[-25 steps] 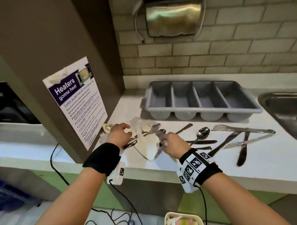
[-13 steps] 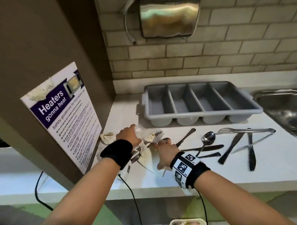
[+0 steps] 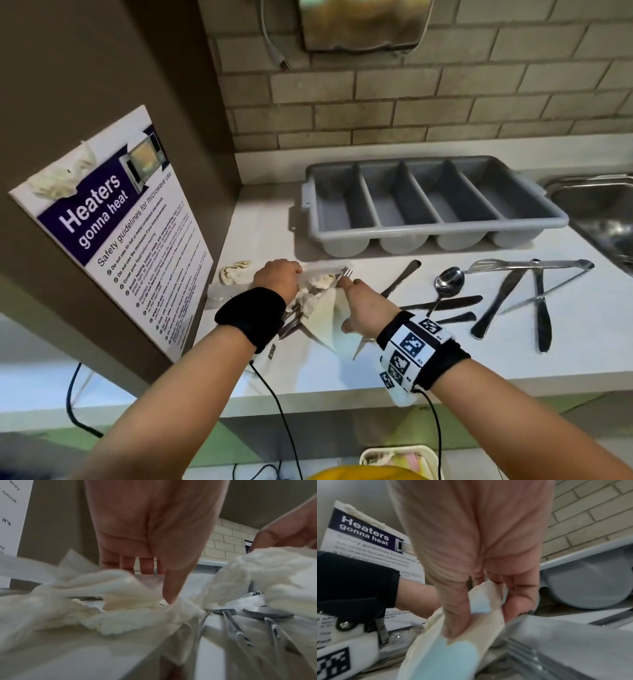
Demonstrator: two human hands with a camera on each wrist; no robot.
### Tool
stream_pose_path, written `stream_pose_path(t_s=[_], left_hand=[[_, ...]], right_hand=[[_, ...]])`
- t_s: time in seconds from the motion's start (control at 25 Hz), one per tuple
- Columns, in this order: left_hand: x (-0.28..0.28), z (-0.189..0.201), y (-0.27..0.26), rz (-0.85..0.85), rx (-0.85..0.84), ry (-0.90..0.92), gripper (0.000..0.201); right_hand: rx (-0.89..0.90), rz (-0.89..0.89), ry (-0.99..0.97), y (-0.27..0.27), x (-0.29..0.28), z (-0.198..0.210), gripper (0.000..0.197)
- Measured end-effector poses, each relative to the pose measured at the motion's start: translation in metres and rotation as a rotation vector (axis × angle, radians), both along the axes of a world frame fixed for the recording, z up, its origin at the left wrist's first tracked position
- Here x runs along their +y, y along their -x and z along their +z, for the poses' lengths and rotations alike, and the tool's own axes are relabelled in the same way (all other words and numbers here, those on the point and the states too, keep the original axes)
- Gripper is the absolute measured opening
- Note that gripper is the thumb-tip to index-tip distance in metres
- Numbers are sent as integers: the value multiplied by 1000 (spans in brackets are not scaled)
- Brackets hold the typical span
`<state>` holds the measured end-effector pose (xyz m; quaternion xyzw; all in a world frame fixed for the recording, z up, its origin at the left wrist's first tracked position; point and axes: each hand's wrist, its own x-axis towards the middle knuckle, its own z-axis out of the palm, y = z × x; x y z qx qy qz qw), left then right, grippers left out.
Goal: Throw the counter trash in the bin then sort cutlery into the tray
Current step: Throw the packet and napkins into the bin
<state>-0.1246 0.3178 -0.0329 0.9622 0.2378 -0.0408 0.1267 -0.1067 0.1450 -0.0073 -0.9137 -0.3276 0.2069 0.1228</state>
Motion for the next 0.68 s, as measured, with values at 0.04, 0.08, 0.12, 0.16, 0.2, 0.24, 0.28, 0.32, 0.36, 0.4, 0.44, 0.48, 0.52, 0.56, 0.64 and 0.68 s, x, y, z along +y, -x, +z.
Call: stream_pose_path(t_s=[0.04, 0.08, 0.12, 0.16, 0.2, 0.24, 0.28, 0.32, 0.36, 0.4, 0.44, 0.48, 0.52, 0.56, 0.64, 0.68], left_hand=[[0, 2, 0, 28, -25, 52, 33], [0, 4, 1, 49, -60, 102, 31], [0, 7, 2, 60, -93, 144, 28], [0, 11, 3, 70, -125, 178, 27], [1, 16, 3, 81, -158, 203, 26], [2, 21, 3, 94, -202, 219, 31], [3, 27, 5, 110, -241, 231, 34], [3, 34, 7, 123, -283, 246, 32], [2, 42, 10, 130, -330, 257, 34], [0, 50, 13, 132, -384, 265, 34], [-4, 59, 18, 141, -444, 257, 31], [-9, 69, 23, 158, -499, 213, 29], [-16, 81, 29, 187, -545, 153, 30], [-23, 92, 34, 213, -591, 108, 32], [-39, 113, 42, 216, -706, 133, 32], [-49, 121, 45, 197, -763, 192, 30]], right_hand=[[0, -16, -26, -1, -2, 1, 73], [6, -36, -58, -2, -3, 2, 69], [20, -62, -93, -3, -6, 3, 63], [33, -87, -128, -3, -8, 4, 57], [45, -110, -160, -3, -11, 4, 51], [53, -126, -189, -3, -13, 5, 48], [59, -137, -213, -4, -16, 7, 46], [59, -146, -236, -4, -19, 9, 45], [56, -156, -263, -3, -23, 12, 46], [51, -168, -298, -2, -28, 15, 47], [48, -187, -344, -1, -34, 19, 48], [44, -208, -400, 0, -40, 22, 49], [39, -234, -455, 2, -49, 25, 49], [30, -261, -503, 4, -58, 27, 49], [26, -323, -579, 5, -79, 30, 50], [32, -355, -615, 6, -90, 31, 50]])
